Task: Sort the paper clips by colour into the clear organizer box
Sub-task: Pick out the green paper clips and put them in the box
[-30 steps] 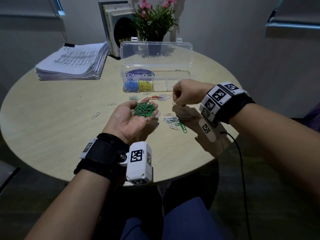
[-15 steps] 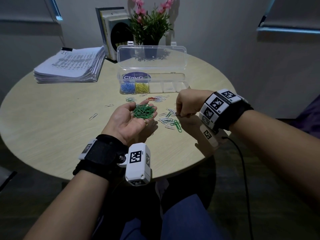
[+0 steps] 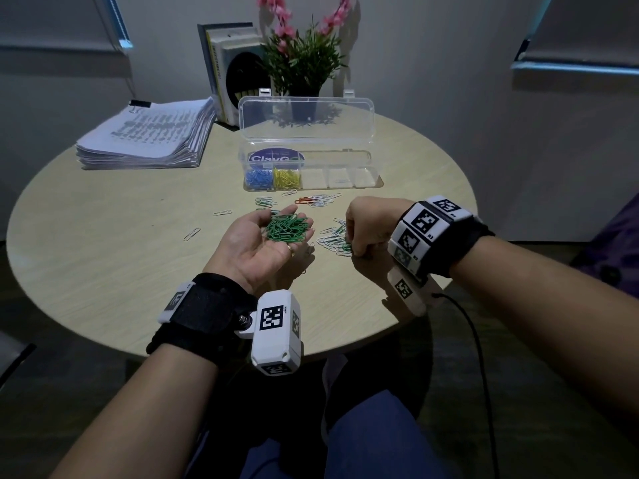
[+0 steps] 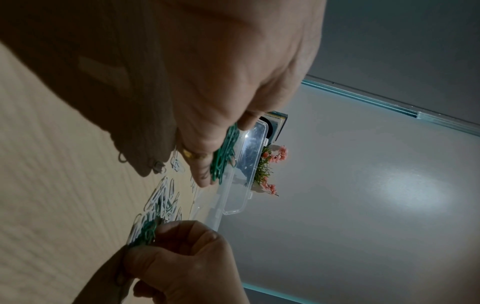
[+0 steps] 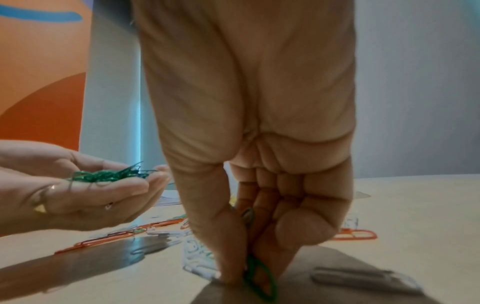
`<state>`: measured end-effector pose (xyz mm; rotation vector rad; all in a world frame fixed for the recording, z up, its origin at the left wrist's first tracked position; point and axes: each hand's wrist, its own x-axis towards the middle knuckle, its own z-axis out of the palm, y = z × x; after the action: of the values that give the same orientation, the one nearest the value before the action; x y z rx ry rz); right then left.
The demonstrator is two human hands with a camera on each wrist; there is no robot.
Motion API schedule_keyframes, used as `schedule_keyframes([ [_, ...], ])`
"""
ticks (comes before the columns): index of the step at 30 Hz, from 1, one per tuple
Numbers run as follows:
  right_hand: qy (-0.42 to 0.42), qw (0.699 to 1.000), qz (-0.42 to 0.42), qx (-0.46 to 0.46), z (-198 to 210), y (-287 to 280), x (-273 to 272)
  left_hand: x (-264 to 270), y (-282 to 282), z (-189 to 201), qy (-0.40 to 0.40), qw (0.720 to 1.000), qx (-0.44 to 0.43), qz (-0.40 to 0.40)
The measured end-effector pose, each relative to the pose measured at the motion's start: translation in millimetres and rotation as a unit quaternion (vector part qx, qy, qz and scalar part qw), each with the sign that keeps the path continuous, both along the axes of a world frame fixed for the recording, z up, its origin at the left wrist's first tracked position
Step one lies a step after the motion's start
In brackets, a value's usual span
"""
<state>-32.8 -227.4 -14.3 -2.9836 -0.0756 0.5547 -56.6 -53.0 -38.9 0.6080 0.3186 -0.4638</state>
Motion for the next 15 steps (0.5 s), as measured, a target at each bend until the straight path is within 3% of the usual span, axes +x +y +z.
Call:
schedule_keyframes([
  [4, 0.0, 1.0, 0.004, 0.011, 5, -2, -1, 0, 0, -5, 0.007, 1.0, 0.001, 0.0],
  [15, -0.051, 0.984, 0.044, 0.165, 56, 25, 6, -1, -9, -5, 0.016, 0.999, 0.026, -0.011],
])
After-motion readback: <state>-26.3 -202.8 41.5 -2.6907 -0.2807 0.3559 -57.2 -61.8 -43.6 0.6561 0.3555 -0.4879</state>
